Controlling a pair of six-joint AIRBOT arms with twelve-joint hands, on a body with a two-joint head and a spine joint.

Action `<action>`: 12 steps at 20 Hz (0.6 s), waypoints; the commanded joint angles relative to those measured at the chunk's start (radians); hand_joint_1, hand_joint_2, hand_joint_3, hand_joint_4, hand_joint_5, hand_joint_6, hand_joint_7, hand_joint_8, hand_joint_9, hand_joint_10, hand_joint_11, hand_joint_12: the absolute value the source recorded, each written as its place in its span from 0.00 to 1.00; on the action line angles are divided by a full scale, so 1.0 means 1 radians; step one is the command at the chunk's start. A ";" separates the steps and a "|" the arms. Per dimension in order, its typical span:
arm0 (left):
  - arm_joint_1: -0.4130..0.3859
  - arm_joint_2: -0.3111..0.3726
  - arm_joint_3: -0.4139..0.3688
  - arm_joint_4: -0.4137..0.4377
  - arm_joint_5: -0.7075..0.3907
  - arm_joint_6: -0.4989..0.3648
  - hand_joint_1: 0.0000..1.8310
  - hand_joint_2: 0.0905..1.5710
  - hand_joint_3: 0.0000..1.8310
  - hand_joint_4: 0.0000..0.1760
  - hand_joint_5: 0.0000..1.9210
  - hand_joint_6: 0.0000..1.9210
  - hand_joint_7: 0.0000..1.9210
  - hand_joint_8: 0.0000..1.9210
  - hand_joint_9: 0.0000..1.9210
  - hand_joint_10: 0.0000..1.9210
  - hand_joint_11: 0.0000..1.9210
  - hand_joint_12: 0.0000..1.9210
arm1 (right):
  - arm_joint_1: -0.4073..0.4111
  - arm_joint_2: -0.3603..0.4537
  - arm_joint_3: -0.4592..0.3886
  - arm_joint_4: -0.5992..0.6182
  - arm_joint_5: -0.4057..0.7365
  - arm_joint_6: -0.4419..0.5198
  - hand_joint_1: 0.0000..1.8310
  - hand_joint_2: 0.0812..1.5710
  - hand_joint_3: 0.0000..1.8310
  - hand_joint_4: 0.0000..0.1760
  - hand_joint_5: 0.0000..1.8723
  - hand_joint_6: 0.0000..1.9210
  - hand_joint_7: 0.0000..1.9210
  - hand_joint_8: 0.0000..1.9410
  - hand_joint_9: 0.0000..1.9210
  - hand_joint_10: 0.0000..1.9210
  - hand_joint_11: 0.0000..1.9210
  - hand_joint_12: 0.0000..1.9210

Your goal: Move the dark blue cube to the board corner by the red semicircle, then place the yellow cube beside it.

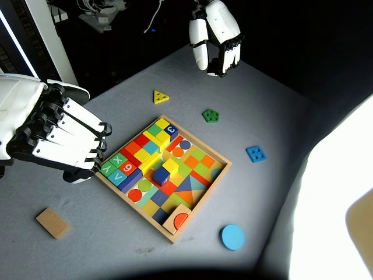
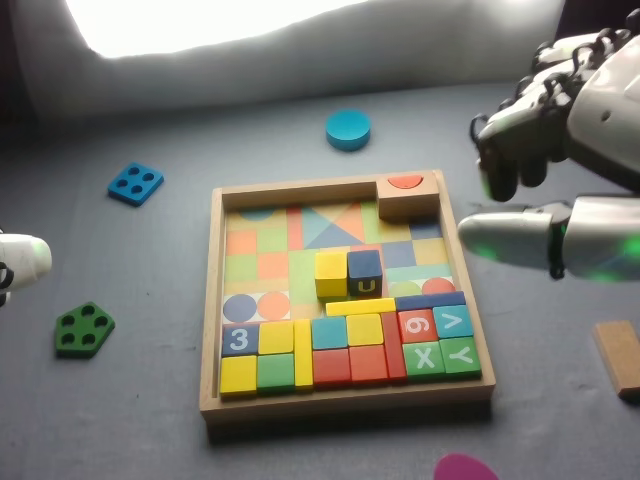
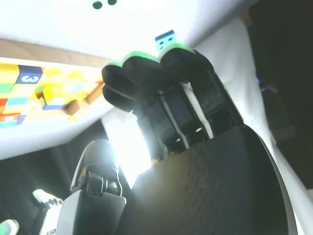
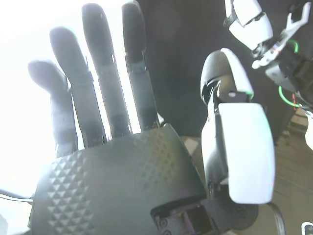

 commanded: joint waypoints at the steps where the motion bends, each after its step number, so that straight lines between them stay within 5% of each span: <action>1: -0.006 0.005 0.002 0.025 -0.061 0.001 0.01 0.74 0.10 0.00 0.01 0.03 0.02 0.03 0.02 0.04 0.00 0.18 | 0.011 0.005 -0.004 -0.003 0.136 -0.006 0.03 0.71 0.08 0.00 0.13 0.06 0.14 0.03 0.11 0.07 0.00 0.42; 4: -0.006 0.005 0.002 0.025 -0.061 -0.001 0.01 0.79 0.01 0.00 0.03 0.00 0.03 0.00 0.03 0.00 0.00 0.16 | 0.010 0.005 -0.006 -0.003 0.141 -0.010 0.03 0.75 0.00 0.00 0.16 0.01 0.16 0.00 0.14 0.01 0.00 0.43; 7: -0.006 0.005 0.003 0.025 -0.061 -0.003 0.00 0.77 0.00 0.00 0.02 0.00 0.02 0.00 0.02 0.00 0.00 0.10 | 0.005 0.002 -0.006 -0.003 0.143 -0.027 0.00 0.75 0.00 0.00 0.12 0.00 0.11 0.00 0.10 0.00 0.00 0.26; 9: -0.006 0.005 0.003 0.025 -0.061 -0.003 0.00 0.77 0.00 0.00 0.02 0.00 0.02 0.00 0.01 0.00 0.00 0.01 | -0.006 -0.007 -0.005 0.021 0.143 -0.064 0.03 0.74 0.00 0.00 0.13 0.00 0.12 0.00 0.10 0.00 0.00 0.25; 12: -0.006 0.003 0.003 0.025 -0.061 -0.003 0.00 0.76 0.00 0.05 0.01 0.00 0.02 0.00 0.01 0.00 0.01 0.01 | -0.039 -0.054 0.005 0.126 0.161 -0.170 0.02 0.73 0.00 0.05 0.14 0.00 0.11 0.00 0.09 0.00 0.00 0.28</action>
